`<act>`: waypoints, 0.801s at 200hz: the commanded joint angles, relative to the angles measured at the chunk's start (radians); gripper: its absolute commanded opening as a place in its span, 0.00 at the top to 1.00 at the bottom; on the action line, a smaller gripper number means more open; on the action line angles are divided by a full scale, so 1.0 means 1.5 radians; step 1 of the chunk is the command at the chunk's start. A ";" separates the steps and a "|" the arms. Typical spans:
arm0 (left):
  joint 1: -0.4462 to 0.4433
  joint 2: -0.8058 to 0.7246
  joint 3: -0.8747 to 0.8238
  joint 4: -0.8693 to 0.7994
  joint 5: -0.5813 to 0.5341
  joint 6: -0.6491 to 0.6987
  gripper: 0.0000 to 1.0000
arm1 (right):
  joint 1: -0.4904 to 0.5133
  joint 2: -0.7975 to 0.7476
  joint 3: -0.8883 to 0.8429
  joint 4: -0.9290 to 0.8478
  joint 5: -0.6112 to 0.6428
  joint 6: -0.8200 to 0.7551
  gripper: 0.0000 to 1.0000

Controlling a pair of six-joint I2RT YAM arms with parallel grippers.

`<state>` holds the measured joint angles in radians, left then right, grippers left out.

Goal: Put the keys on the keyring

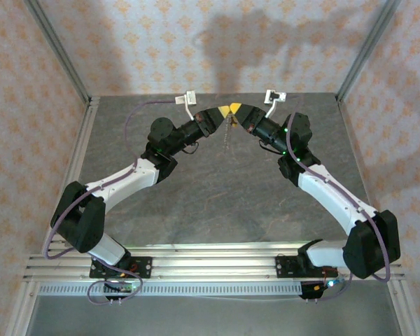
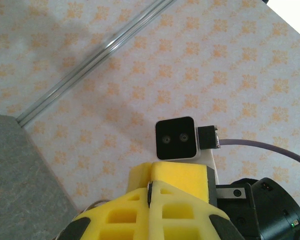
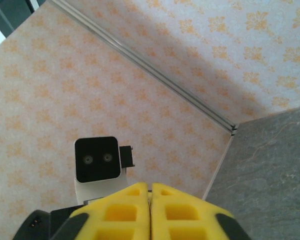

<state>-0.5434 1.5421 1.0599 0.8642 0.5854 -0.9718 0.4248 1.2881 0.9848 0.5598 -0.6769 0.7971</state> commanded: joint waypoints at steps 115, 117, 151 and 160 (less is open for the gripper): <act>0.033 -0.067 0.088 -0.201 0.025 0.135 0.59 | -0.077 0.042 0.082 -0.080 -0.158 -0.040 1.00; 0.036 -0.068 0.089 -0.205 0.026 0.138 0.58 | -0.079 0.045 0.085 -0.082 -0.163 -0.040 1.00; 0.075 -0.061 0.125 -0.272 0.095 0.166 0.52 | -0.113 0.100 0.133 -0.096 -0.254 -0.042 1.00; 0.085 -0.054 0.140 -0.296 0.123 0.180 0.51 | -0.119 0.117 0.147 -0.096 -0.281 -0.041 1.00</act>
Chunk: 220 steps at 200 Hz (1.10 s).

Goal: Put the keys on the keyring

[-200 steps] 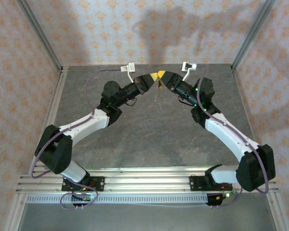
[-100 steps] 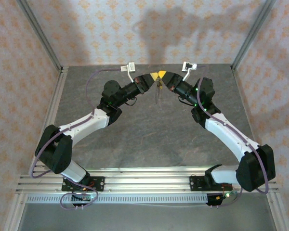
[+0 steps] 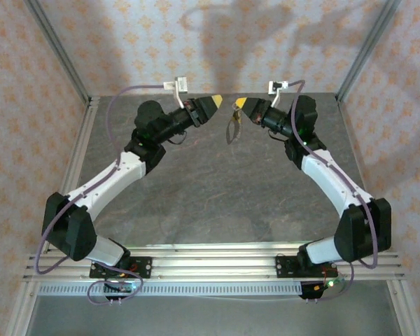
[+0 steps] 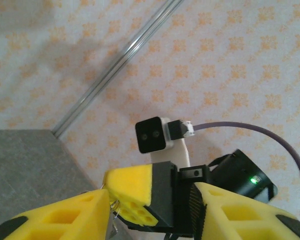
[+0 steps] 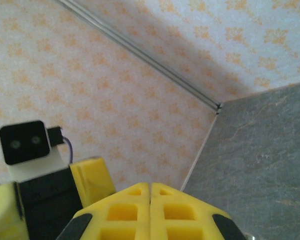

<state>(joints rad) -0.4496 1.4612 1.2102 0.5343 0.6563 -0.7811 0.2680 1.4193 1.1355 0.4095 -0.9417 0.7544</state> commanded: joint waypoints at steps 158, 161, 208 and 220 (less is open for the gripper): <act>0.073 0.158 0.158 -0.080 0.261 0.034 0.63 | -0.021 0.126 0.095 0.125 -0.157 0.094 1.00; 0.073 0.160 0.158 -0.076 0.261 0.031 0.63 | -0.020 0.126 0.095 0.125 -0.156 0.095 1.00; 0.061 0.173 0.163 -0.039 0.251 0.010 0.67 | -0.017 0.127 0.090 0.126 -0.151 0.094 1.00; 0.057 0.177 0.167 -0.039 0.250 0.009 0.67 | -0.017 0.128 0.089 0.127 -0.150 0.094 1.00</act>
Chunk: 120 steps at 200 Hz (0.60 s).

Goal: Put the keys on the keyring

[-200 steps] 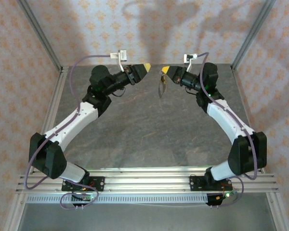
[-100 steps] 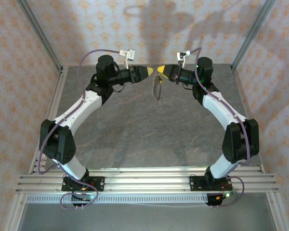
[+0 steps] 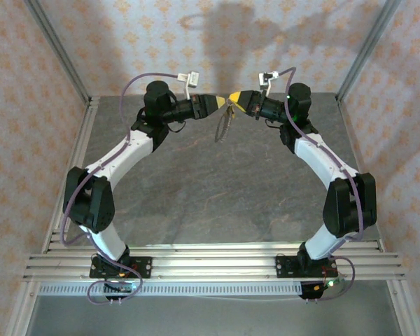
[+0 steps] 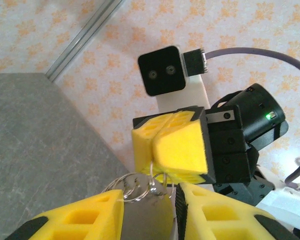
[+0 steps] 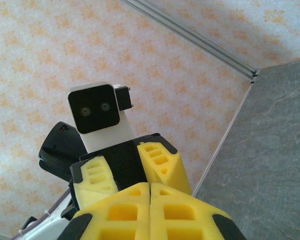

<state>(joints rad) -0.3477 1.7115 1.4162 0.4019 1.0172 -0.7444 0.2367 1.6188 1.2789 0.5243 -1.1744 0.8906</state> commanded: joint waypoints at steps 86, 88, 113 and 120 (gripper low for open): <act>-0.034 0.030 0.040 0.059 0.003 -0.019 0.74 | 0.009 0.001 -0.008 0.052 0.008 0.003 1.00; -0.034 0.030 0.040 0.059 0.003 -0.019 0.74 | 0.009 0.001 -0.008 0.052 0.008 0.003 1.00; -0.037 0.033 0.040 0.065 -0.002 -0.022 0.80 | 0.008 0.002 -0.010 0.049 0.008 0.001 1.00; -0.037 0.033 0.039 0.066 -0.004 -0.024 0.81 | 0.009 0.002 -0.010 0.049 0.008 0.000 1.00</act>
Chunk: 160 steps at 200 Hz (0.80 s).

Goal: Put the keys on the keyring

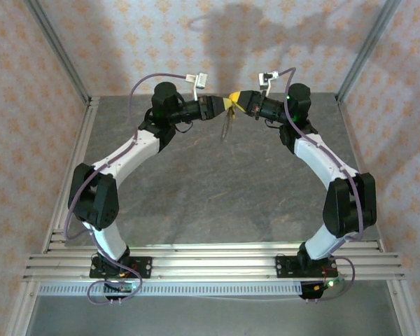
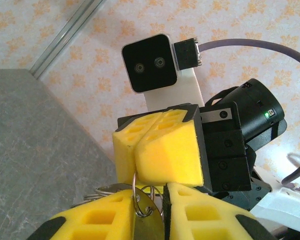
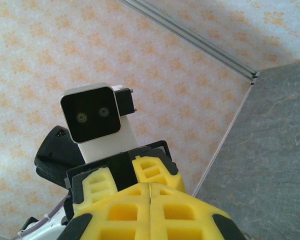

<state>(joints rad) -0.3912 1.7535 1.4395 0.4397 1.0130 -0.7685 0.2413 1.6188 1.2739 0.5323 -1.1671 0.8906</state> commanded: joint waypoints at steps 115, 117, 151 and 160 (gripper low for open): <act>-0.009 0.005 -0.009 0.121 -0.042 -0.054 1.00 | 0.005 -0.016 -0.008 -0.008 0.010 -0.034 1.00; -0.009 0.005 -0.010 0.122 -0.043 -0.054 1.00 | 0.005 -0.018 -0.008 -0.013 0.012 -0.036 1.00; -0.009 -0.002 -0.030 0.153 -0.053 -0.070 1.00 | -0.018 -0.088 -0.038 -0.085 0.130 -0.073 0.67; -0.009 -0.006 -0.037 0.165 -0.055 -0.076 1.00 | -0.026 -0.112 -0.059 -0.088 0.165 -0.073 0.64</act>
<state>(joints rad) -0.4000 1.7573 1.4002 0.5491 0.9573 -0.8536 0.2363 1.5665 1.2404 0.4519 -1.0607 0.8211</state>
